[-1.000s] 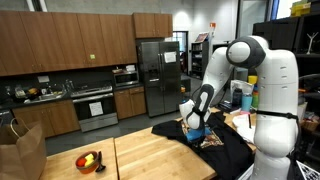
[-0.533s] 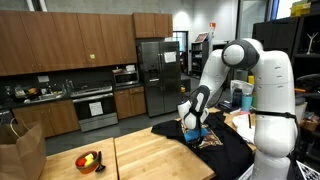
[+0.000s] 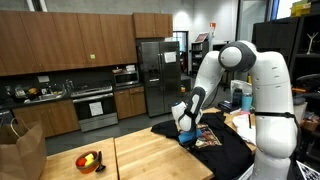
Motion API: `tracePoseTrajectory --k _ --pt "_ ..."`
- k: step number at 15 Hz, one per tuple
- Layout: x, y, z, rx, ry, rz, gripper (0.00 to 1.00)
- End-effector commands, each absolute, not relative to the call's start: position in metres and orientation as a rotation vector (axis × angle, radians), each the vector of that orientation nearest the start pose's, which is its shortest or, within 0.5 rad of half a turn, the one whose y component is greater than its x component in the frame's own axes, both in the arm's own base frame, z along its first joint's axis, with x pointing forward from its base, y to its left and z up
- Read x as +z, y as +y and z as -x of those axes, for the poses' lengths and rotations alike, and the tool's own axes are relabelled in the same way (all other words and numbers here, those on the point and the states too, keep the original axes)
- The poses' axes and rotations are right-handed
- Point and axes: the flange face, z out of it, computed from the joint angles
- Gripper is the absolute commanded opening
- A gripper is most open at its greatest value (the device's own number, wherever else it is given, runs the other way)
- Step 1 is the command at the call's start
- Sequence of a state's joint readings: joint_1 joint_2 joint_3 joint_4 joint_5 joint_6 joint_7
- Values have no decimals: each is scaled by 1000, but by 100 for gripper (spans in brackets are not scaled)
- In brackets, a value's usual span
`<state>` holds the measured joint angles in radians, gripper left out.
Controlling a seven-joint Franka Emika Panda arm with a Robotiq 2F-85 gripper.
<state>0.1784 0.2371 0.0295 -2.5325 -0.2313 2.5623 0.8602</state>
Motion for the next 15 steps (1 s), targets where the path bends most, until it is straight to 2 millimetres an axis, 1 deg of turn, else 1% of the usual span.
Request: tracePoseTrajectory --k 1,2,6,9,15 --pt "167 97 -430 229 697 3245 3" --pt "166 96 -431 234 694 3243 0" --pt "164 97 -433 250 658 3230 0" --pt "163 103 -437 262 607 3221 0" --pt "165 130 -448 267 420 3192 0"
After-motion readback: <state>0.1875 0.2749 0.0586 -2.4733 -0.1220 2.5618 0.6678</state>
